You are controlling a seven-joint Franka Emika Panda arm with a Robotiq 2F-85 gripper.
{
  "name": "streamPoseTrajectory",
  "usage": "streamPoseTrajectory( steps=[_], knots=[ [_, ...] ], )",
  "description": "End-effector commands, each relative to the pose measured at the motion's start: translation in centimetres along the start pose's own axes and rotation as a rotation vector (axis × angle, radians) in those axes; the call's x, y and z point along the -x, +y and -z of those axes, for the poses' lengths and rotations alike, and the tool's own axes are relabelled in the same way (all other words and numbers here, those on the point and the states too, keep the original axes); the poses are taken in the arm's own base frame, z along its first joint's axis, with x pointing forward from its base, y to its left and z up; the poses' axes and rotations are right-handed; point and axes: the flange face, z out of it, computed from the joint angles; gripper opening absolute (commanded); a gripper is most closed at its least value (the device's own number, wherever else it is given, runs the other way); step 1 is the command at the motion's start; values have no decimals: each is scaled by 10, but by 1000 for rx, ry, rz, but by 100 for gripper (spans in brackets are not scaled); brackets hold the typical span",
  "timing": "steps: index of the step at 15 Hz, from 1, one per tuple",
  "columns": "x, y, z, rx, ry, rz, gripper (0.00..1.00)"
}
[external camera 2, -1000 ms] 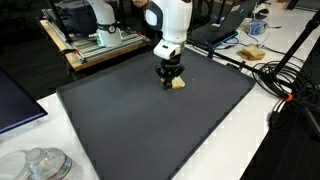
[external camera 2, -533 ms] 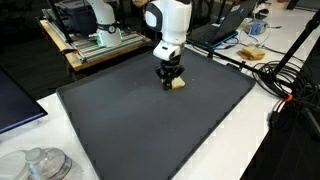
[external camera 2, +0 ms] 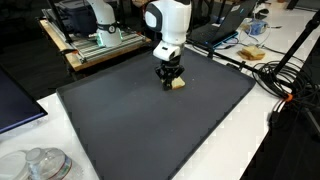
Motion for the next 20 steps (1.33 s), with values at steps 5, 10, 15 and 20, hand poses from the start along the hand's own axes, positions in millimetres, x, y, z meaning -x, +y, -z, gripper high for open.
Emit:
streamPoseTrajectory(
  steps=[5, 10, 15, 20],
  knots=[
    [-2, 8, -47, -26, -53, 9, 6],
    [-4, 6, -1, -29, -19, 8, 21],
    [-4, 6, -1, -30, -19, 8, 21],
    [-5, 7, -2, -26, -8, 18, 7]
  ],
)
